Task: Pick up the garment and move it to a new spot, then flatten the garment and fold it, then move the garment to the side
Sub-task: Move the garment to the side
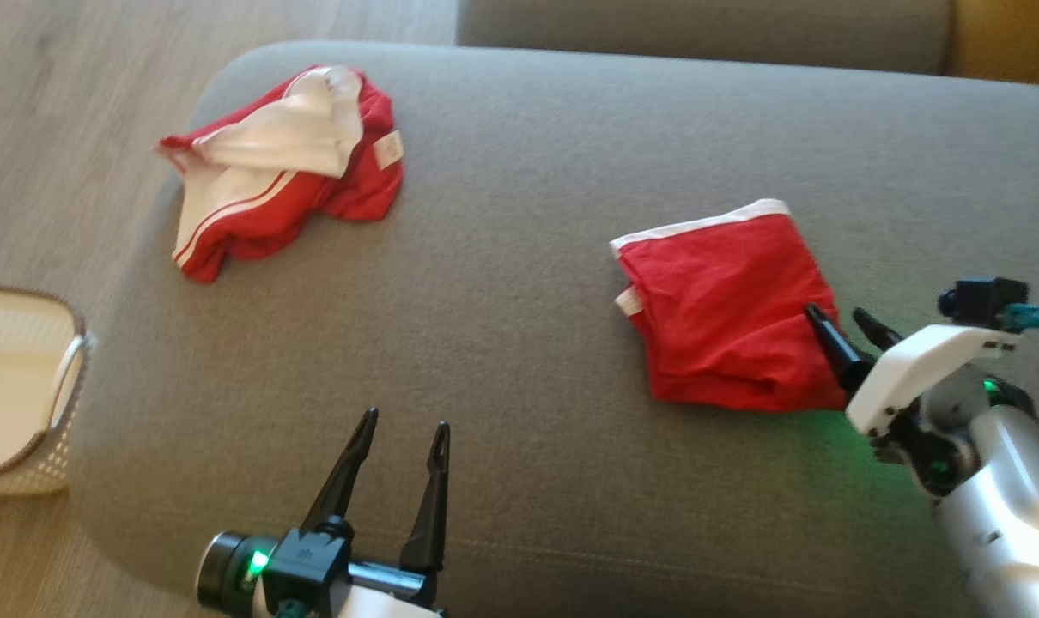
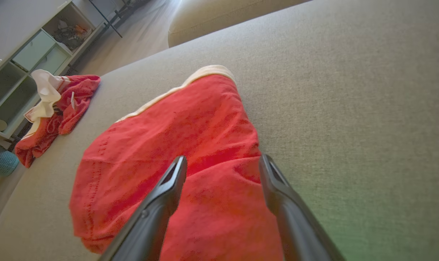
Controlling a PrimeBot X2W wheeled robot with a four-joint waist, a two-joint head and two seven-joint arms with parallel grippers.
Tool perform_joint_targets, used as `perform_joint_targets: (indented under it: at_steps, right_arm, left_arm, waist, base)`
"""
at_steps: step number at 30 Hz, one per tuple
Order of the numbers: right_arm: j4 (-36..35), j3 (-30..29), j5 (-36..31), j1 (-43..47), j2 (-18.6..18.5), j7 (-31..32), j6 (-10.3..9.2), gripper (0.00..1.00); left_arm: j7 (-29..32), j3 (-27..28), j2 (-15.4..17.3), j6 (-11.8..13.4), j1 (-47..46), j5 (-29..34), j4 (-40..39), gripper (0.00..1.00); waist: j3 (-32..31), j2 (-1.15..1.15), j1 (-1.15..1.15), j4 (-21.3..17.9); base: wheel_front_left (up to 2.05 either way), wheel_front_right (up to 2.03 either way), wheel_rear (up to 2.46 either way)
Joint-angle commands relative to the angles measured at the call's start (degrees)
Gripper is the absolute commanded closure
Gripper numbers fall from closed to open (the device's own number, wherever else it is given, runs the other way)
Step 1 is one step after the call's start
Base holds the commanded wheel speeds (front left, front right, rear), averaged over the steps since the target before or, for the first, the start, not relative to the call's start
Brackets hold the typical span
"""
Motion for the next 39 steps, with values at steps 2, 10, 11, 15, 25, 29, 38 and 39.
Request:
perform_joint_targets:
  at_steps: [2, 10, 11, 15, 25, 29, 38, 39]
  right_arm:
    - [1.0, 1.2, 1.5, -3.3, -2.2, 0.9, -0.01, 0.0]
    - [8.6, 6.4, 4.0, -7.6, -3.5, 1.7, -0.01, 1.0]
    - [8.7, 7.1, 4.5, -7.8, -3.5, 1.6, -0.01, 1.0]
    - [9.5, 8.8, 5.2, -8.9, -4.7, -0.6, -0.01, 1.0]
    - [13.1, 10.6, 1.3, -13.7, -12.5, -6.0, -0.01, 1.0]
    - [15.2, 9.7, -0.5, -16.4, -16.1, -7.6, -0.01, 1.0]
    - [17.9, 9.2, -4.8, -22.2, -20.1, -8.8, -0.01, 1.0]
    - [18.2, 9.0, -5.4, -22.6, -20.6, -9.2, -0.01, 1.0]
  left_arm:
    - [-0.3, 0.9, -0.2, 0.3, -3.0, 0.0, -1.3, 0.0]
    - [-0.3, 0.0, -0.2, 1.2, -4.6, -0.3, -0.7, 0.0]
    - [-0.3, 0.0, -0.2, 1.3, -4.7, -0.3, -0.7, 0.0]
    - [-0.3, 0.3, -0.2, 1.4, -4.9, 0.0, -0.8, 0.0]
    - [-0.3, 1.0, -0.2, 1.2, -5.6, 0.4, -1.4, 0.0]
    - [-0.3, 1.2, -0.2, 0.9, -6.6, 0.7, -1.6, 0.0]
    - [-0.3, 1.8, -0.1, 0.2, -9.5, 1.5, -1.6, 0.0]
    - [-0.3, 1.9, -0.1, 0.2, -9.8, 1.6, -1.6, 0.0]
  waist:
    - [2.2, 0.0, 0.0, 2.3]
    - [3.8, 0.0, 0.0, 3.6]
    - [3.8, 0.0, 0.0, 3.4]
    - [4.0, 0.0, 0.0, 2.3]
    - [6.1, 0.0, 0.0, -1.8]
    - [7.9, 0.0, 0.0, -4.1]
    - [12.0, 0.0, 0.0, -8.1]
    - [12.4, 0.0, 0.0, -8.4]
  base:
    - [0.0, 0.0, 0.0]
    - [0.0, 0.0, 0.0]
    - [0.0, 0.0, 0.0]
    - [0.0, 0.0, 0.0]
    - [0.0, 0.0, 0.0]
    - [0.0, 0.0, 0.0]
    - [0.0, 0.0, 0.0]
    - [0.0, 0.0, 0.0]
